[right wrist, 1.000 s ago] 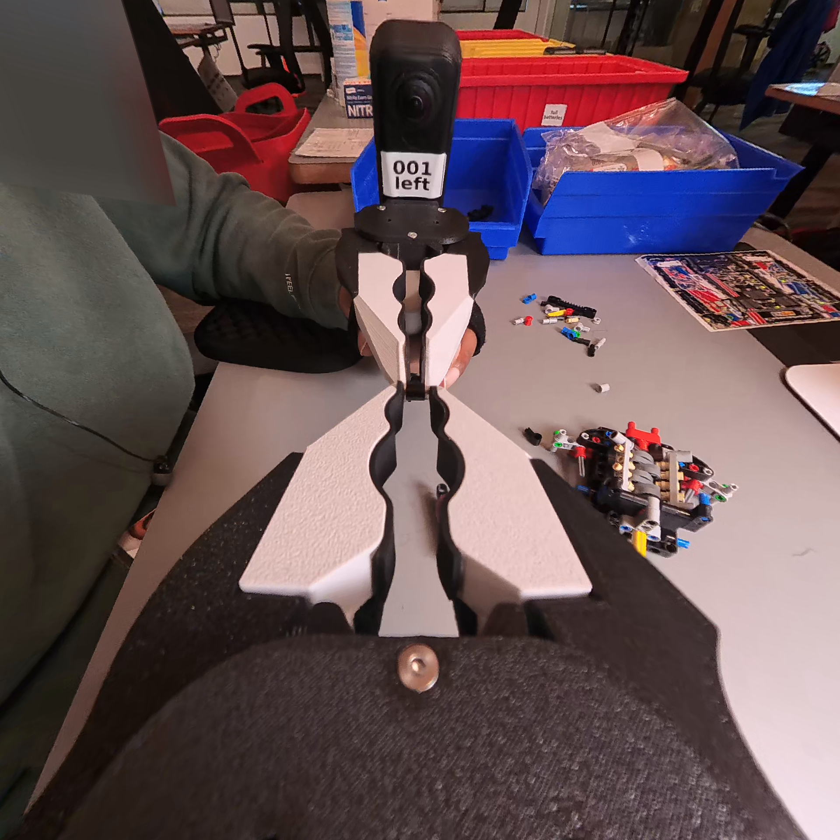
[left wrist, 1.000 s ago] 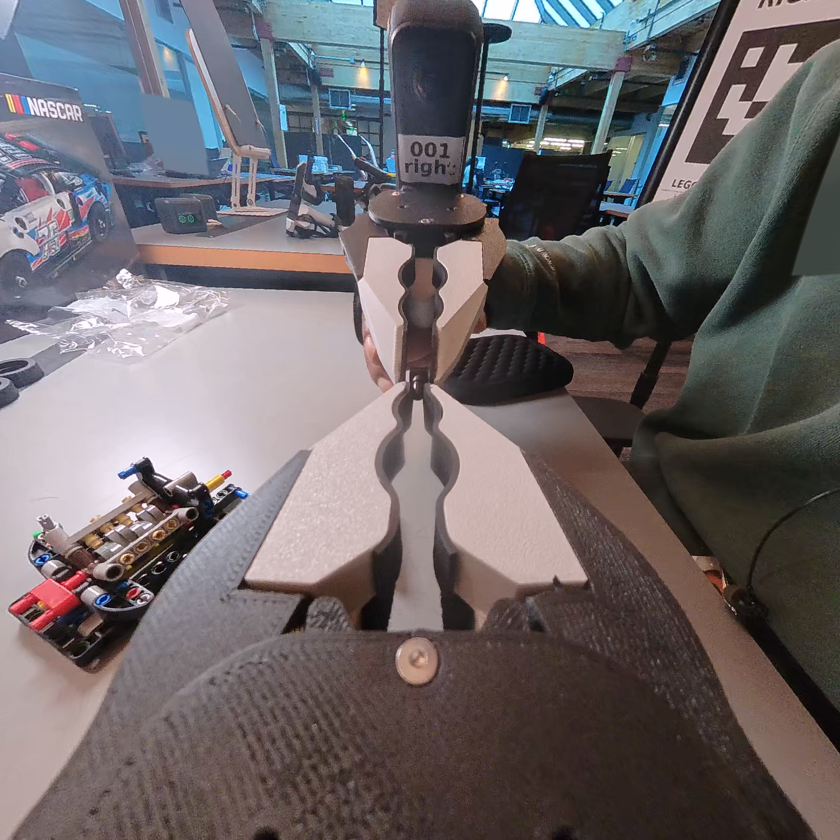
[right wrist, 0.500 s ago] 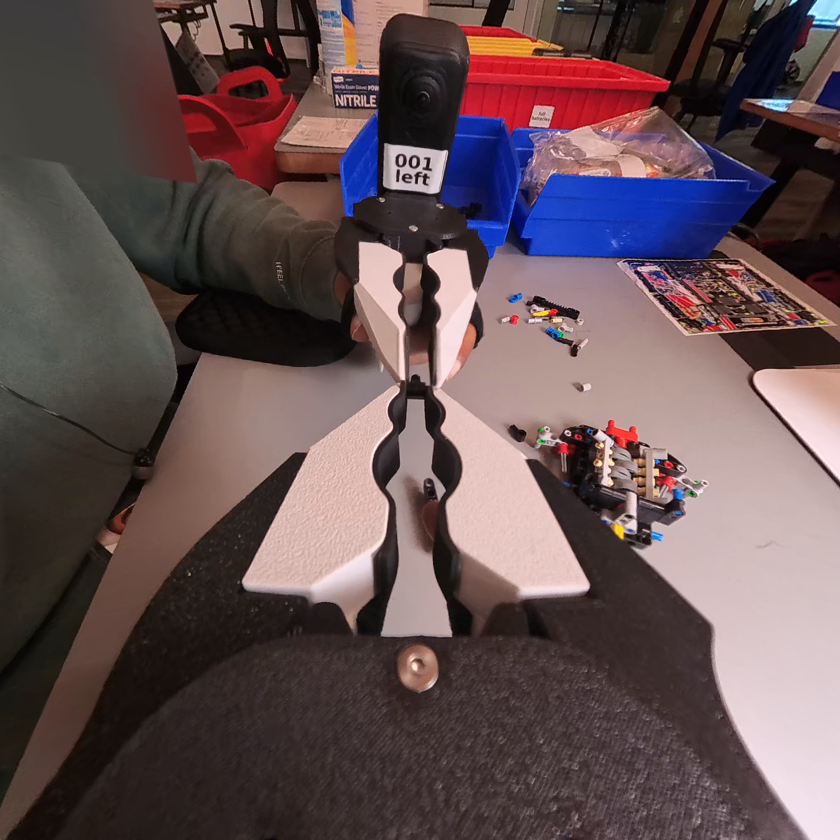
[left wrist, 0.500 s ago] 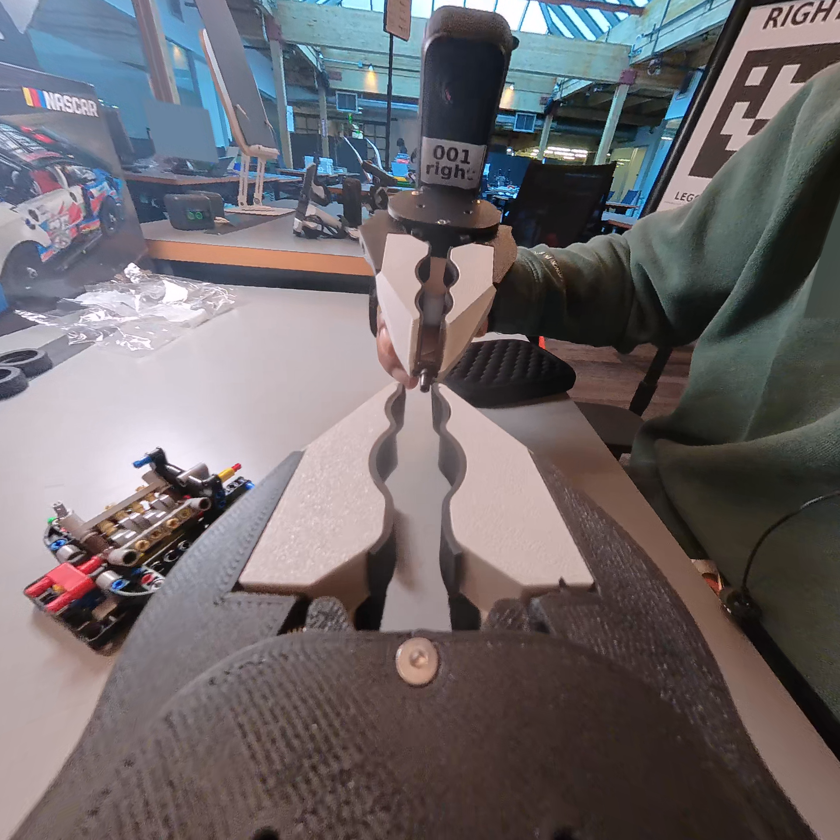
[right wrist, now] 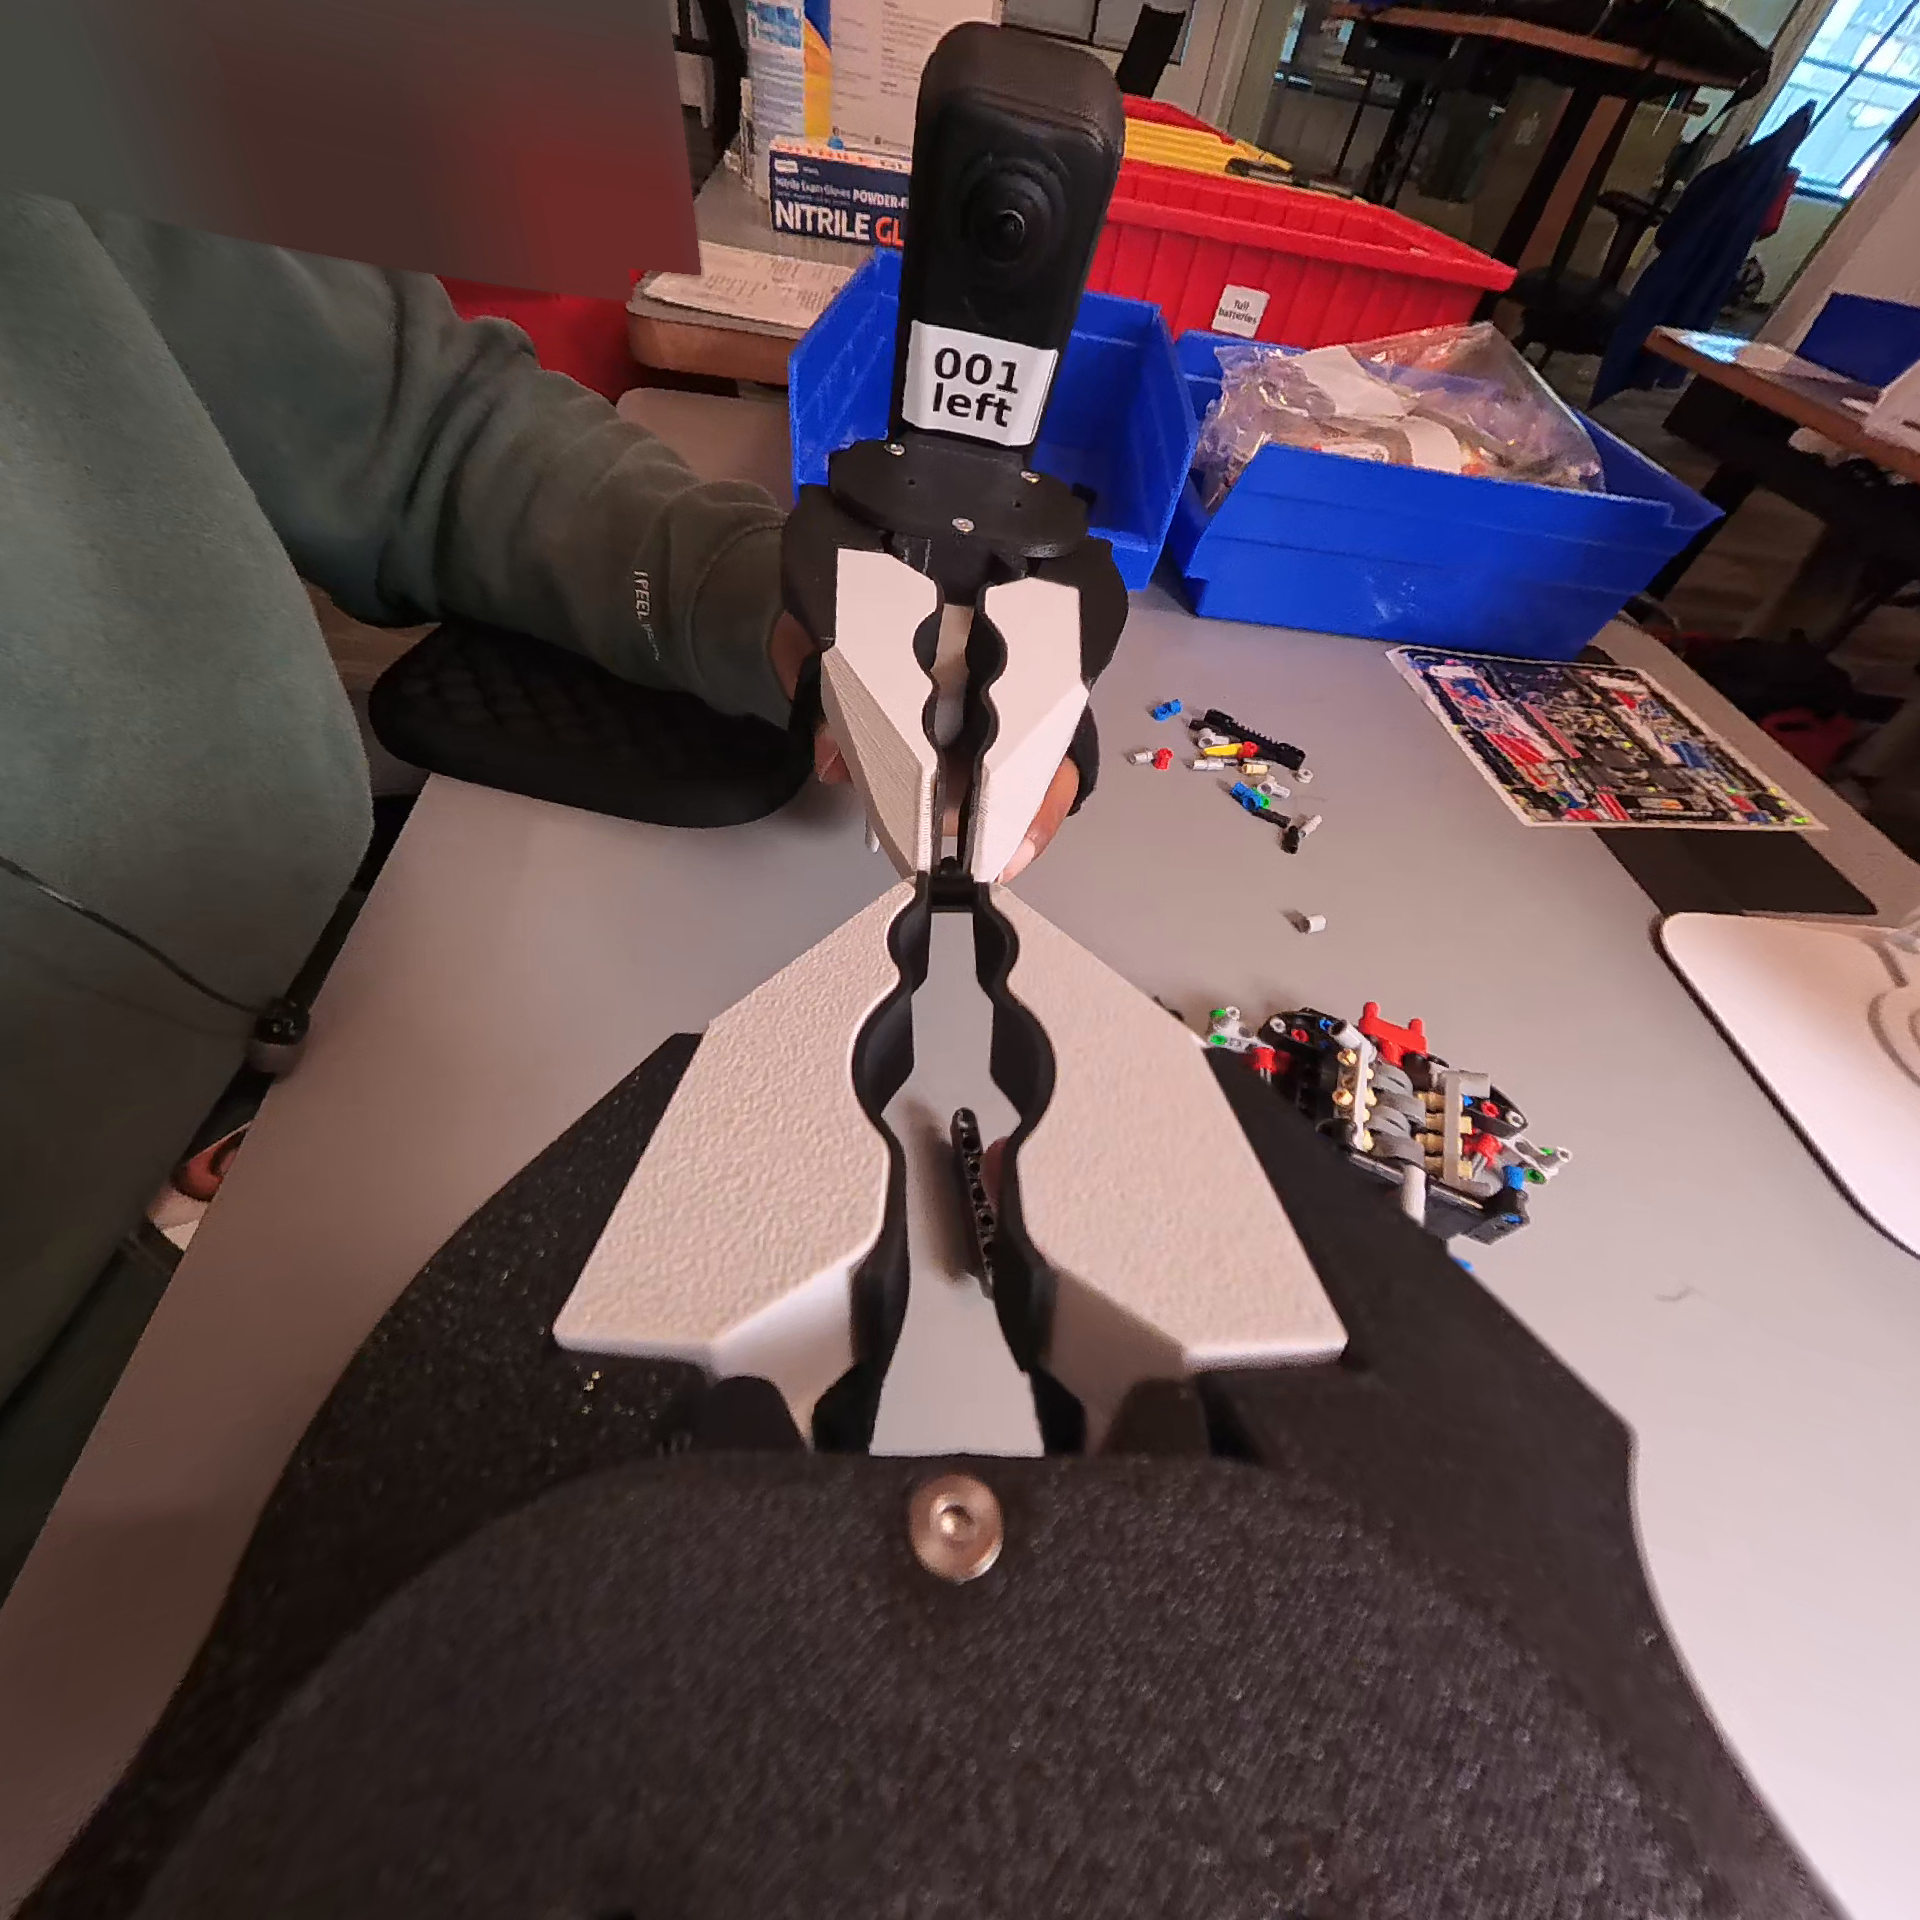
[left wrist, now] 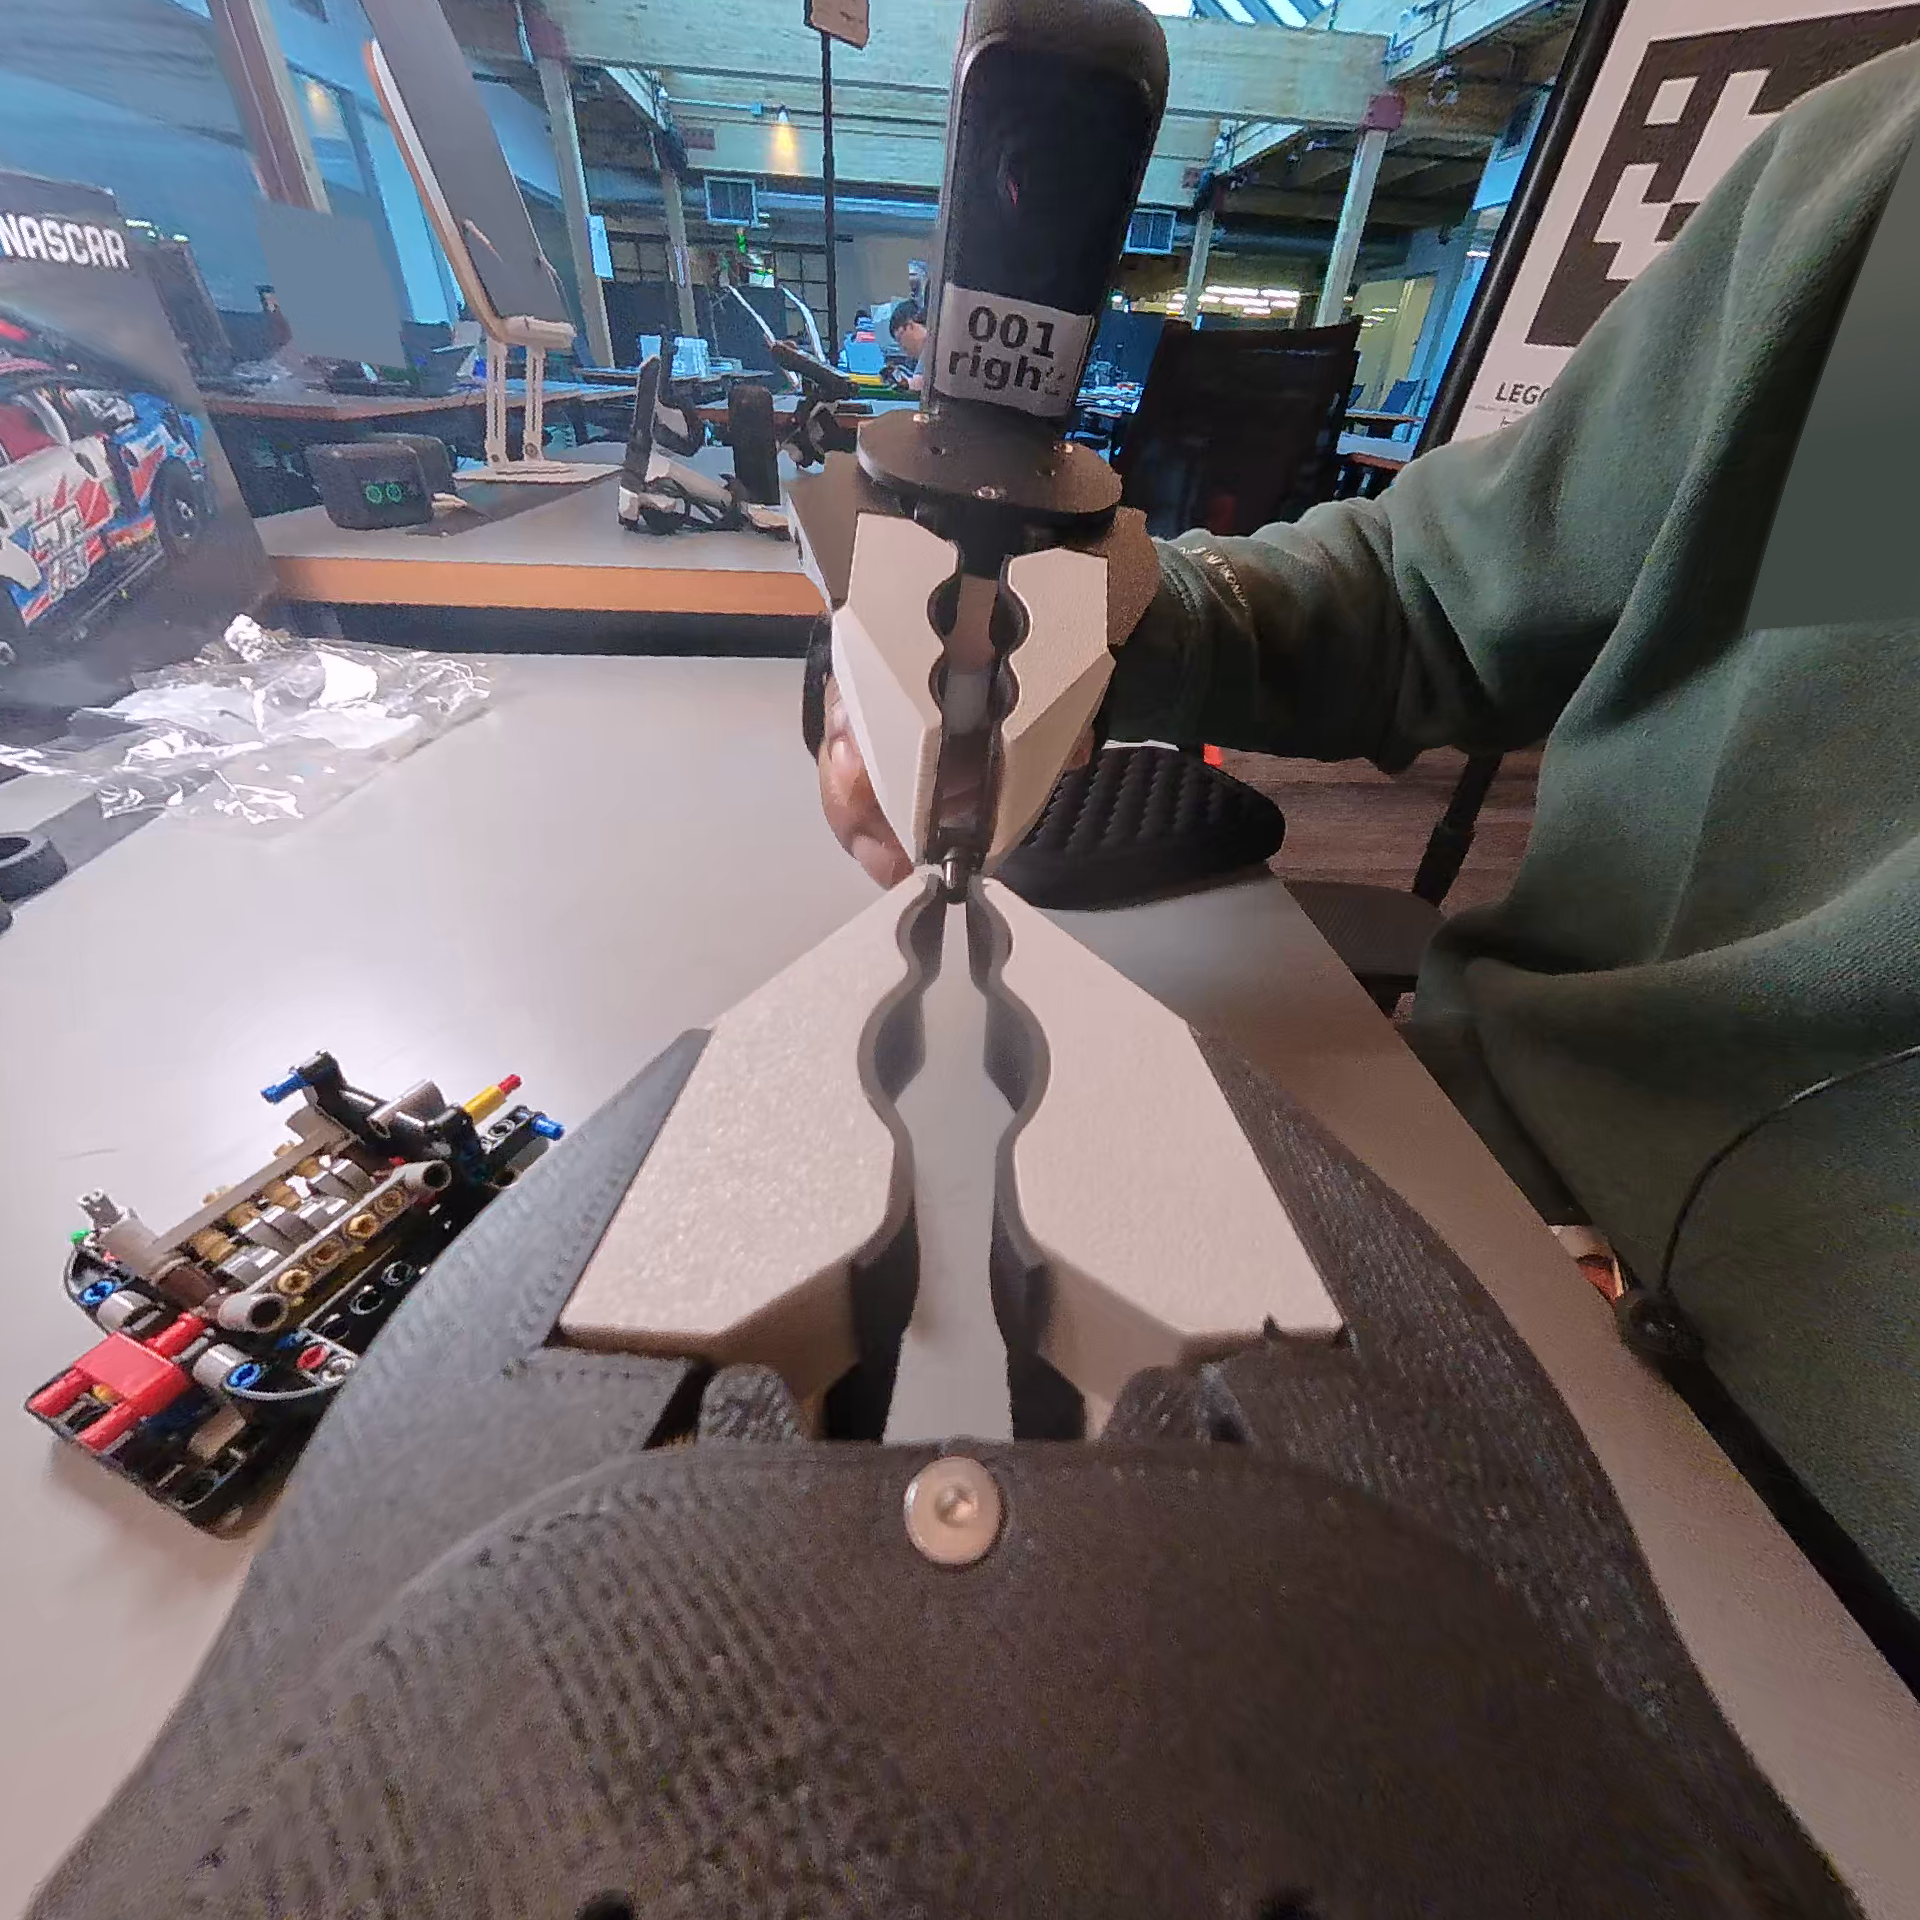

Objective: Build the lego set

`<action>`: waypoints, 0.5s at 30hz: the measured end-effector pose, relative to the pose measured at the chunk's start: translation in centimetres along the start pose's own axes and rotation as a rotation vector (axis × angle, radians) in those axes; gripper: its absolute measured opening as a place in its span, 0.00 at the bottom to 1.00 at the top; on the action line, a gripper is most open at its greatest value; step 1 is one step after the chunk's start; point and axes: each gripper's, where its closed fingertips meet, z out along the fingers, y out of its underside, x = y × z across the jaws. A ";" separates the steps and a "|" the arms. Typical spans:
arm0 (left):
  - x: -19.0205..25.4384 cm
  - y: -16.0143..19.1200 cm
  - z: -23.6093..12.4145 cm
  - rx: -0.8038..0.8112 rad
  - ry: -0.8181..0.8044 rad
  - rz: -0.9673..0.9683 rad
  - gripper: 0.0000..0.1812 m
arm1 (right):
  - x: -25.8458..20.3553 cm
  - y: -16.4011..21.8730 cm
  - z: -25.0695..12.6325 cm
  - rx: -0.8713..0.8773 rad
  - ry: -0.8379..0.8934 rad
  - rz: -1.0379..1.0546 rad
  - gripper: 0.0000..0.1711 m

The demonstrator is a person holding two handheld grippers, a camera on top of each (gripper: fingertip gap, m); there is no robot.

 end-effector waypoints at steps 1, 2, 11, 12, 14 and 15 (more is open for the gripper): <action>0.1 -0.1 0.0 0.002 0.004 0.007 0.01 | -0.1 -0.1 0.0 0.005 -0.002 -0.009 0.04; 0.2 -0.2 0.0 0.003 0.007 0.013 0.01 | -0.2 -0.2 -0.1 0.006 -0.002 -0.016 0.04; 0.7 -0.3 0.1 0.000 0.016 0.039 0.01 | -0.6 -0.5 0.1 0.007 -0.011 -0.041 0.04; 0.7 -0.4 0.1 0.002 0.015 0.041 0.01 | -0.6 -0.5 0.1 0.006 -0.009 -0.043 0.04; 0.7 -0.4 0.1 0.005 0.017 0.043 0.01 | -0.7 -0.6 0.0 0.001 -0.017 -0.032 0.04; 0.7 -0.4 0.1 0.004 0.016 0.042 0.01 | -0.7 -0.6 0.0 -0.003 -0.019 -0.025 0.04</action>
